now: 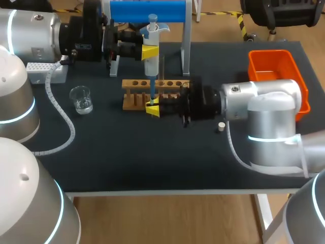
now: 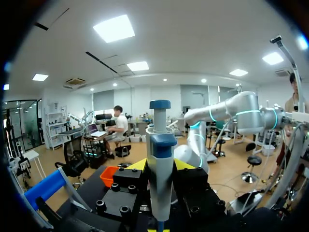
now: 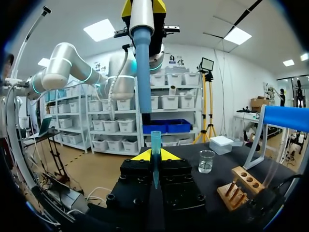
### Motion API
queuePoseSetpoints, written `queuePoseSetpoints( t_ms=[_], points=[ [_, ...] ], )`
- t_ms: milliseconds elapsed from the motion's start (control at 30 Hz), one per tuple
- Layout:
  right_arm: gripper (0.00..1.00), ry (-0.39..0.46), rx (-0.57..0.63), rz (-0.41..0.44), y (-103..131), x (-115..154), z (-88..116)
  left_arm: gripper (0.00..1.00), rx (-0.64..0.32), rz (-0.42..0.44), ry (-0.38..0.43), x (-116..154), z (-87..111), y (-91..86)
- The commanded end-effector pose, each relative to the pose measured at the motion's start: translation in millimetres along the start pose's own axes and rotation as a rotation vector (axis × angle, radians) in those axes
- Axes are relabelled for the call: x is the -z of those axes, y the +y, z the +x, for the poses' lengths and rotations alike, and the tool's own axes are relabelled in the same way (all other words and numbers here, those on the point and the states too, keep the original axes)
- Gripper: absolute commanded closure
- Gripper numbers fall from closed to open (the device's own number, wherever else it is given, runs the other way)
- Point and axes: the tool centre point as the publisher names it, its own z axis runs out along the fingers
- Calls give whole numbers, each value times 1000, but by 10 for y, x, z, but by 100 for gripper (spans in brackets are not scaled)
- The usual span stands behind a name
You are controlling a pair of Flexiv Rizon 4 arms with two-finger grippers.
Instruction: Invert the test tube, pick up the pipette, mount the tip to pipette, aspirate from beaker and dispense into the tube, eject the tip, return the pipette, and cap with the stopper.
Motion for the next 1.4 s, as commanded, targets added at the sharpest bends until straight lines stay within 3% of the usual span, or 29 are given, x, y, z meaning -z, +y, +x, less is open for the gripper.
queuePoseSetpoints(
  t_ms=[33,533,1000,1400],
  points=[
    [100,0,3,-3,21,10,-7,100,-1,0,2,5,-4,-1],
    [100,-7,28,-22,142,47,9,100,-1,0,2,5,-4,-1],
    [100,-3,28,1,27,44,62,100,-1,0,2,5,-4,-1],
    [100,-5,30,-8,84,42,47,100,-1,0,2,5,-4,-1]
  ],
)
